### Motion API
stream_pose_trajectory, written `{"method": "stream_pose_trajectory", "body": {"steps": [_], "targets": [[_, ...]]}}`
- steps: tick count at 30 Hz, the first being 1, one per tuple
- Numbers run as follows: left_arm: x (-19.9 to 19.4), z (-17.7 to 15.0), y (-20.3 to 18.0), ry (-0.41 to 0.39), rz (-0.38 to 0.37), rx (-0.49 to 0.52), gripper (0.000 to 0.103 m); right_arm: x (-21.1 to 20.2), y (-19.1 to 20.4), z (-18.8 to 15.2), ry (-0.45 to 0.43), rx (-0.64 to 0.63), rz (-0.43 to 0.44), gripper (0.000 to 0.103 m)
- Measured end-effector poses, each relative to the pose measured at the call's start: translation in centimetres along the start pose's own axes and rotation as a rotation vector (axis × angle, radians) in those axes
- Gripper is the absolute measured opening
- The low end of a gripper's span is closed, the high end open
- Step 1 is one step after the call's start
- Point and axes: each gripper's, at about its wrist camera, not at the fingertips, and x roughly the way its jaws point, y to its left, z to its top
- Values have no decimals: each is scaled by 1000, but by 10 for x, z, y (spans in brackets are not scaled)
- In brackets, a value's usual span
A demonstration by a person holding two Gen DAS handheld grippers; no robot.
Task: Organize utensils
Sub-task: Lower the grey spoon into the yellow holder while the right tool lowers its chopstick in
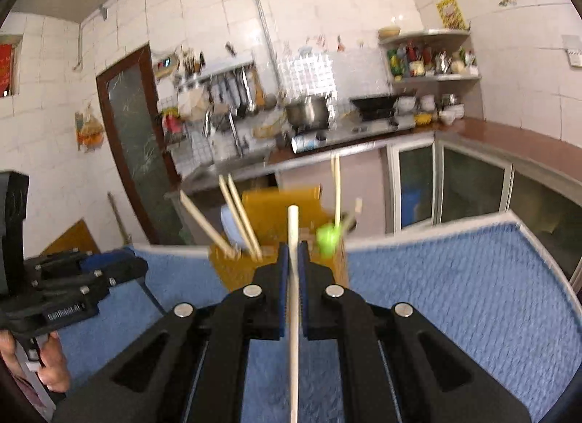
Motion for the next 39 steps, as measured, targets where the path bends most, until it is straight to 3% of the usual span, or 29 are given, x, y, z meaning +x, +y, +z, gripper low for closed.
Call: {"method": "stream_pose_trajectory", "body": {"steps": [10,14,19,28,39], "targets": [[-19,95,-10,-202,-3,33,31,-4,14,96,-267,-26,-64,5],[4,107,-13,-212,4,42,31,14,11,111,-331,-2,-84,5],[42,94,-8,-171,8,31,31,42,2,106,-375,12,-102,5],[94,58,1,-99,-30,-7,31,74,-3,68,-287,-53,-118,6],[102,27,12,-89,-28,-73,31,75,8,32,-217,-160,-135,7]]}}
